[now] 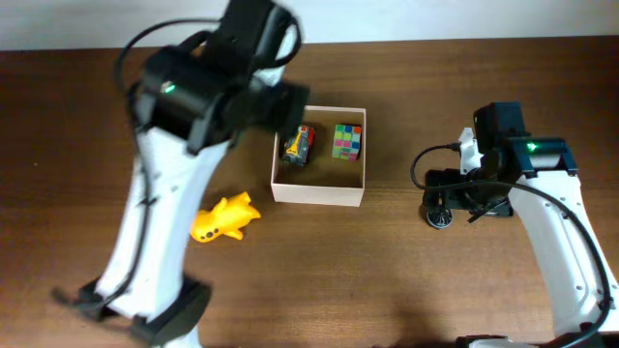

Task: Pack container
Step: 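Lower the left gripper onto the yellow rubber toy and grasp it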

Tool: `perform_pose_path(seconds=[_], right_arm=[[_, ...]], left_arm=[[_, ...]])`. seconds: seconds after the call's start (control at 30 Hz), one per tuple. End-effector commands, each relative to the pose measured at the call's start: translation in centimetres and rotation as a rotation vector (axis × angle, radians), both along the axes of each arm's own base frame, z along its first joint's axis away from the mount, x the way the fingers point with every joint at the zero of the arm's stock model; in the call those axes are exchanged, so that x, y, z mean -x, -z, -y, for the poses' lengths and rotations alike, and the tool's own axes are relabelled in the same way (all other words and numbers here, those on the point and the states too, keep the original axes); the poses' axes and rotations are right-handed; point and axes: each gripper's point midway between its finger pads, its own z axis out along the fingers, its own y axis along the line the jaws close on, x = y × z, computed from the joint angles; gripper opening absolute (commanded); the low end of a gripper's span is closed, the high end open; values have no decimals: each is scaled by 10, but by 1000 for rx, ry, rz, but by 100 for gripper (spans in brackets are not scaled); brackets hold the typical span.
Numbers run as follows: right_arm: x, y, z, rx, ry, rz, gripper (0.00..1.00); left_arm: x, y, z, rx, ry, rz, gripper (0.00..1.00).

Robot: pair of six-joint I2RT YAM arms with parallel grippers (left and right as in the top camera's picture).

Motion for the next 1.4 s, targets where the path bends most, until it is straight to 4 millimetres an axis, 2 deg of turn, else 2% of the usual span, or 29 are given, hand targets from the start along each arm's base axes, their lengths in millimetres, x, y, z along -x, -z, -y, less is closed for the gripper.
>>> perform_pose_path(seconds=[0.0, 0.1, 0.17, 0.2, 0.27, 0.37, 0.47, 0.6, 0.73, 0.8, 0.93, 1.07, 1.2, 1.23, 1.27, 1.37], right_arm=[[-4, -5, 3, 12, 9, 19, 99], [-4, -5, 3, 12, 9, 22, 99], [-4, -5, 3, 12, 9, 23, 99], [-4, -5, 3, 12, 9, 23, 99], [-4, -5, 3, 12, 9, 23, 99], [-4, -5, 3, 12, 9, 23, 99], [-4, -5, 3, 12, 9, 23, 99], [-6, -6, 3, 12, 9, 30, 99], [-8, -6, 3, 12, 9, 37, 99], [-9, -6, 3, 12, 9, 40, 99], [-9, -6, 3, 12, 9, 40, 99], [-10, -6, 3, 12, 9, 44, 99], [-10, -6, 3, 12, 9, 45, 99], [-10, -6, 3, 12, 9, 45, 99], [-10, -6, 3, 12, 9, 45, 99], [-10, -6, 3, 11, 9, 45, 99]], left_arm=[[7, 54, -33, -142, -56, -165, 87], [12, 101, -51, -201, -97, -303, 87], [8, 132, -62, -219, -129, -358, 87], [5, 150, -68, -223, -146, -381, 91], [3, 183, -78, -212, -177, -423, 92], [8, 221, -87, -169, -141, -497, 92], [16, 244, -100, -131, -123, -554, 91], [28, 261, -108, -82, -98, -617, 91], [43, 274, -109, -104, -56, -666, 89], [48, 278, -108, -108, -52, -684, 81], [62, 291, -109, -111, -88, -729, 81], [62, 310, -112, -122, -91, -706, 81], [60, 323, -111, -116, -89, -678, 77], [60, 325, -111, -115, -89, -674, 73], [60, 327, -111, -115, -89, -672, 65], [61, 327, -111, -114, -93, -673, 32]])
